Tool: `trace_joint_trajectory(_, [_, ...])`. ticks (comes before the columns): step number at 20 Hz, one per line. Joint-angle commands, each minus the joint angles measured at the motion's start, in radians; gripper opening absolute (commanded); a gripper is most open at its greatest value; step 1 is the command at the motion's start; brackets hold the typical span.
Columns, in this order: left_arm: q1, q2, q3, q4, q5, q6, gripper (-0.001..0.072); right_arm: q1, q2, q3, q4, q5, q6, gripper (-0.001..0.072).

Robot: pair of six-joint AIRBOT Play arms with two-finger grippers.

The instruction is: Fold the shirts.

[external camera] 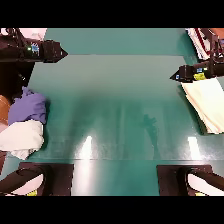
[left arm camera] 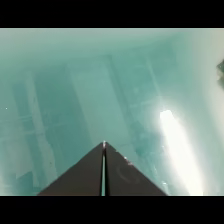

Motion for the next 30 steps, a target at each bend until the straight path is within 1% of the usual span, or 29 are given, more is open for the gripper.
trace_joint_trajectory(1, [0.0, 0.0, 0.0, 0.001, 0.0, 0.0, 0.0026, 0.001, -0.001, 0.002, 0.0, -0.013, 0.0, 0.0015])
trace_joint_trajectory(12, [0.0, 0.0, 0.0, -0.001, 0.001, -0.006, 0.0026, 0.001, -0.001, 0.002, 0.001, -0.011, 0.001, 0.0015])
trace_joint_trajectory(13, [0.0, 0.0, 0.0, -0.011, 0.007, -0.007, 0.0026, 0.001, -0.001, 0.002, 0.001, -0.012, 0.001, 0.0015])
trace_joint_trajectory(15, [0.0, 0.0, 0.0, 0.024, 0.063, 0.027, 0.0027, 0.001, -0.001, 0.002, 0.001, -0.011, 0.001, 0.0015])
trace_joint_trajectory(16, [0.0, 0.0, 0.0, 0.101, 0.056, 0.029, 0.0202, 0.001, -0.001, 0.002, 0.001, -0.011, 0.001, 0.0015])
trace_joint_trajectory(17, [0.0, 0.0, 0.0, 0.225, 0.019, 0.005, 0.0517, 0.001, -0.001, 0.002, 0.002, -0.011, 0.001, 0.0015])
trace_joint_trajectory(18, [0.0, 0.0, 0.0, 0.38, -0.042, -0.047, 0.0549, 0.001, 0.0, 0.002, 0.002, -0.007, 0.001, 0.0015])
trace_joint_trajectory(20, [0.013, 0.0, -0.035, 0.652, -0.148, -0.113, 0.055, 0.001, -0.001, 0.002, 0.001, -0.001, 0.001, 0.0015])
trace_joint_trajectory(21, [0.041, 0.0, -0.078, 0.706, -0.171, -0.113, 0.055, 0.001, -0.001, 0.002, 0.002, -0.003, 0.001, 0.0015])
trace_joint_trajectory(23, [0.114, 0.0, -0.193, 0.706, -0.169, -0.116, 0.055, 0.001, -0.001, 0.002, 0.002, -0.002, 0.001, 0.0015])
trace_joint_trajectory(24, [0.155, 0.0, -0.27, 0.706, -0.15, -0.132, 0.055, 0.001, -0.001, 0.002, 0.002, -0.002, 0.001, 0.0015])
trace_joint_trajectory(27, [0.265, 0.0, -0.485, 0.704, -0.072, -0.163, 0.055, 0.001, -0.001, 0.002, 0.002, -0.004, 0.001, 0.0015])
trace_joint_trajectory(30, [0.325, 0.0, -0.613, 0.679, 0.026, -0.164, 0.055, 0.001, -0.001, 0.001, 0.002, -0.02, 0.001, 0.0015])
